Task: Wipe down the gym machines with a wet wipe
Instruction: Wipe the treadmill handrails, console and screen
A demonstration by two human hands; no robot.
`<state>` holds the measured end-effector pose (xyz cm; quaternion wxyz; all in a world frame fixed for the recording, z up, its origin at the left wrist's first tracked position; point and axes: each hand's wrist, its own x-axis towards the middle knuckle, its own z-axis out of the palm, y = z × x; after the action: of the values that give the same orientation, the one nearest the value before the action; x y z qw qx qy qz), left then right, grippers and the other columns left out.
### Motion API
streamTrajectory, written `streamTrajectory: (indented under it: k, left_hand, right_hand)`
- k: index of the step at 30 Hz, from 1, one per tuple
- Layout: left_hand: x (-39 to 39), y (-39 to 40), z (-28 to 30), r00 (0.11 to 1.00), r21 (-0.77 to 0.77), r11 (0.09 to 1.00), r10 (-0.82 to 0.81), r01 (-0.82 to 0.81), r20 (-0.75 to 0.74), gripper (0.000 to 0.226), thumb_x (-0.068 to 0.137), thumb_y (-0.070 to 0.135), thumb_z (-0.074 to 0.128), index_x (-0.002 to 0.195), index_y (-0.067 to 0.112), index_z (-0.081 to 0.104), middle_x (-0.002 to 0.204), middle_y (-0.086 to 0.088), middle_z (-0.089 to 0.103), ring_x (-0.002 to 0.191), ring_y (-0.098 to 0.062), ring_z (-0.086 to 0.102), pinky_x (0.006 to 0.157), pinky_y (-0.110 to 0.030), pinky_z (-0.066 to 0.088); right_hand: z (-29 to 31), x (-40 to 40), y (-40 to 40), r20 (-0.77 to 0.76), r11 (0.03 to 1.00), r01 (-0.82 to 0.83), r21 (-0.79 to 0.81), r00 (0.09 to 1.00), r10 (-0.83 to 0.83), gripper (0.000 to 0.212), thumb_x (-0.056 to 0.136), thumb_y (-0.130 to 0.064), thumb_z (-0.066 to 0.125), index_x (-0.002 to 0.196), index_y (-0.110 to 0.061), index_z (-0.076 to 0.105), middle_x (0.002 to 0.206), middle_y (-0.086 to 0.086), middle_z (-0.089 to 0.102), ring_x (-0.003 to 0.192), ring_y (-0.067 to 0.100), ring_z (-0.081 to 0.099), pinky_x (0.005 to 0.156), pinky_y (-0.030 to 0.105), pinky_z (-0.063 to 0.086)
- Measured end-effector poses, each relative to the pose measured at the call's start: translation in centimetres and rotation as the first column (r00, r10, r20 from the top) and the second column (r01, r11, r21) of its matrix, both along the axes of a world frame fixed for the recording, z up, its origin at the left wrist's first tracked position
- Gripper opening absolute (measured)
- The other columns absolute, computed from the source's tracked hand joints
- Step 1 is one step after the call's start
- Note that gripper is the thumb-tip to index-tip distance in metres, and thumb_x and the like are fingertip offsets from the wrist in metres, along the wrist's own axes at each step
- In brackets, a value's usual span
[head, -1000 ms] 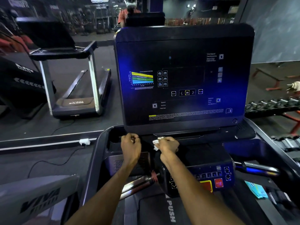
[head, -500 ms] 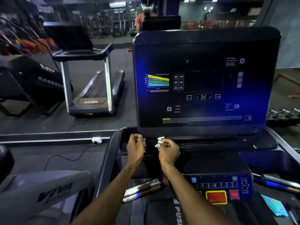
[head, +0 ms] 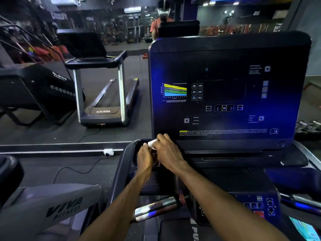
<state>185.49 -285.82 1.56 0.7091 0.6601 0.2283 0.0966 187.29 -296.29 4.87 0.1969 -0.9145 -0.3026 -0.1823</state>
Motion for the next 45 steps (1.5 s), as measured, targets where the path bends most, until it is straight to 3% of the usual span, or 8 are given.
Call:
streamTrajectory:
  k: [4,9,13,19,23,31,39,45]
  left_hand:
    - [0.2,0.1,0.8,1.0,0.056,0.998,-0.025,0.026,-0.014,0.029,0.1,0.03,0.041,0.095,0.009,0.062,0.085,-0.014,0.068,0.072,-0.027,0.063,0.067,-0.039,0.051]
    - [-0.1,-0.5,0.7,0.999,0.351,0.935,-0.051,0.052,-0.013,0.015,0.091,0.003,0.055,0.103,0.012,0.056,0.085,0.004,0.065,0.071,-0.007,0.059,0.055,-0.01,0.044]
    - [-0.1,-0.9,0.5,0.998,0.372,0.926,-0.065,0.063,-0.008,0.023,0.088,-0.008,0.053,0.105,0.007,0.05,0.082,-0.003,0.064,0.076,-0.02,0.061,0.065,-0.022,0.049]
    - [-0.5,-4.0,1.3,0.999,0.479,0.877,0.038,-0.034,0.001,0.027,0.085,-0.004,0.046,0.111,0.005,0.047,0.108,-0.013,0.061,0.091,-0.026,0.057,0.077,-0.031,0.042]
    - [-0.4,-5.9,0.9,0.991,0.528,0.843,0.132,-0.098,-0.027,0.042,0.08,-0.003,0.049,0.122,-0.005,0.048,0.118,-0.023,0.055,0.105,-0.04,0.056,0.093,-0.044,0.047]
    - [-0.8,-10.0,1.2,0.963,0.653,0.753,0.23,-0.085,-0.141,0.077,0.086,0.004,0.059,0.149,-0.011,0.019,0.138,-0.034,0.037,0.124,-0.049,0.039,0.111,-0.048,0.027]
    - [-2.1,-15.4,1.5,0.99,0.78,0.619,0.14,-0.095,0.009,0.04,0.081,0.001,0.059,0.122,0.0,0.056,0.126,-0.024,0.04,0.111,-0.04,0.04,0.101,-0.042,0.033]
    - [-1.7,-18.0,1.4,0.998,0.925,0.378,0.009,0.048,-0.055,0.029,0.092,0.018,0.053,0.121,0.013,0.059,0.122,-0.012,0.049,0.109,-0.033,0.042,0.094,-0.038,0.038]
  right_hand:
    - [-1.3,0.4,-2.9,0.048,0.994,-0.048,-0.098,0.997,0.053,0.024,0.07,0.013,0.067,0.084,-0.005,0.074,0.089,0.005,0.055,0.086,0.025,0.051,0.06,0.037,0.055]
    - [0.9,1.3,-2.2,0.064,0.986,-0.095,-0.138,0.992,0.105,0.022,0.073,0.011,0.068,0.087,-0.005,0.071,0.093,0.007,0.055,0.088,0.026,0.05,0.063,0.035,0.053]
    - [-0.3,1.3,-7.0,0.132,0.968,-0.136,-0.212,0.977,0.166,0.026,0.064,0.014,0.07,0.076,-0.008,0.066,0.087,0.005,0.055,0.081,0.025,0.052,0.061,0.033,0.052]
    - [0.3,1.9,-7.2,0.129,0.963,-0.173,-0.208,0.971,0.202,0.04,0.072,0.014,0.062,0.101,-0.014,0.067,0.094,0.005,0.054,0.085,0.023,0.049,0.074,0.031,0.048]
    - [0.0,2.8,-13.0,0.128,0.935,-0.195,-0.297,0.962,0.241,0.027,0.068,0.011,0.071,0.082,-0.012,0.066,0.089,0.003,0.055,0.083,0.022,0.05,0.069,0.031,0.052]
    - [1.3,3.2,-12.9,0.1,0.911,-0.269,-0.312,0.944,0.313,0.031,0.056,0.005,0.081,0.078,-0.012,0.069,0.085,0.005,0.058,0.078,0.027,0.055,0.068,0.035,0.051]
    - [-0.2,3.8,-20.7,0.137,0.925,-0.181,-0.335,0.961,0.238,0.034,0.052,0.006,0.08,0.078,-0.011,0.069,0.087,0.004,0.058,0.08,0.024,0.053,0.067,0.032,0.05]
    - [-0.3,3.4,-23.7,0.148,0.927,-0.193,-0.32,0.957,0.251,0.03,0.056,0.002,0.08,0.079,-0.014,0.069,0.087,0.003,0.058,0.079,0.023,0.054,0.07,0.029,0.05]
